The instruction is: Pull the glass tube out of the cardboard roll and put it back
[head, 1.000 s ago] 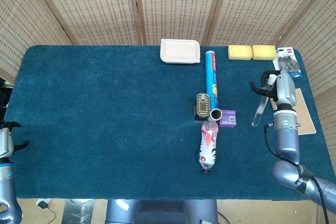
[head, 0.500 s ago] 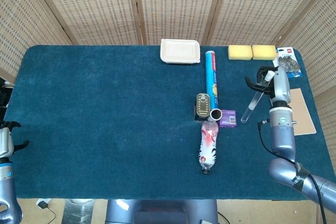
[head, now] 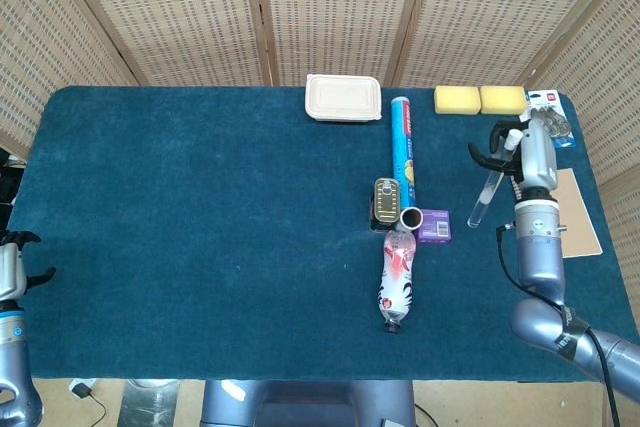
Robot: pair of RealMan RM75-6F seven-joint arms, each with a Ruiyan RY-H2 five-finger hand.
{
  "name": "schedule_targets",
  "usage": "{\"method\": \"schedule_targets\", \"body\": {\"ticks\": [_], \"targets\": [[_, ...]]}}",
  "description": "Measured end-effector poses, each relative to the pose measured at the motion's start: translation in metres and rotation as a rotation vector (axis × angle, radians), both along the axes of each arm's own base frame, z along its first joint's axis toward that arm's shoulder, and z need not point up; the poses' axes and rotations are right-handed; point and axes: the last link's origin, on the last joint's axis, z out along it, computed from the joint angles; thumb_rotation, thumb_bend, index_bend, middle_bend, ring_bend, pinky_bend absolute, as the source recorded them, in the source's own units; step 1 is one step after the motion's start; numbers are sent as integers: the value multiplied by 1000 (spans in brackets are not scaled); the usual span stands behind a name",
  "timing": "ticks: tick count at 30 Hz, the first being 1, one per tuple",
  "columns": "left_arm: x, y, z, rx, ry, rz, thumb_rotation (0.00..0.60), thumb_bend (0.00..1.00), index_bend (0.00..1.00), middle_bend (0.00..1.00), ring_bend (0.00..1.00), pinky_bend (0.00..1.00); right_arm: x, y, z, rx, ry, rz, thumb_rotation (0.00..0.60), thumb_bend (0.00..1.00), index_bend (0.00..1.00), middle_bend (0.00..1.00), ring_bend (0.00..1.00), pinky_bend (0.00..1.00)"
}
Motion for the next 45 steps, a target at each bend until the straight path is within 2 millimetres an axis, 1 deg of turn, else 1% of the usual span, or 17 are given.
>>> {"method": "schedule_targets", "body": {"ticks": [3, 7, 9, 11, 13, 15, 18, 20, 23, 28, 30, 36, 45], "targets": [[0, -1, 0, 1, -3, 1, 599, 108, 400, 375, 204, 299, 1, 2, -1, 7, 20, 2, 600, 332, 804, 987, 982, 889], [-1, 0, 1, 0, -6, 2, 599, 108, 401, 375, 204, 300, 7, -1, 2, -30, 196, 69, 600, 332, 804, 987, 982, 889], [-1, 0, 1, -1, -5, 1, 599, 108, 401, 376, 204, 299, 4, -3, 4, -55, 275, 76, 600, 332, 804, 987, 981, 889], [-1, 0, 0, -2, -3, 0, 600, 108, 401, 375, 204, 299, -4, -4, 4, -75, 337, 53, 600, 332, 804, 987, 980, 887], [0, 0, 0, -3, 0, 0, 600, 108, 401, 375, 204, 299, -10, -3, 3, -77, 356, 36, 600, 332, 803, 987, 979, 886], [0, 0, 0, 0, -1, 0, 599, 108, 401, 375, 204, 299, -9, 2, -2, -55, 358, 44, 600, 332, 804, 987, 981, 886], [0, -1, 0, 1, -2, 0, 600, 107, 401, 375, 204, 299, 3, 8, -9, -36, 362, 115, 600, 332, 803, 987, 981, 886], [-1, 0, 0, -1, -3, 2, 600, 107, 401, 376, 204, 299, 14, 11, -11, -43, 350, 170, 600, 332, 804, 987, 980, 886], [-1, 0, 0, -1, -3, 2, 599, 107, 401, 376, 204, 299, 23, 13, -14, -52, 290, 198, 600, 332, 803, 988, 980, 886], [-1, 0, 0, -1, -3, 1, 600, 107, 401, 376, 205, 299, 27, 11, -15, -64, 149, 168, 600, 332, 804, 987, 980, 885], [-1, 0, 0, 0, -3, 1, 600, 108, 401, 375, 205, 299, 30, 12, -15, -68, 119, 171, 600, 332, 804, 987, 981, 886], [-1, 0, 0, 0, -3, 1, 599, 108, 401, 375, 204, 299, 35, 18, -17, -68, 11, 187, 600, 332, 803, 987, 982, 886], [-1, 0, 0, 0, -4, 1, 599, 108, 400, 376, 204, 300, 44, 29, -29, -65, -117, 220, 600, 332, 804, 987, 981, 885]]}}
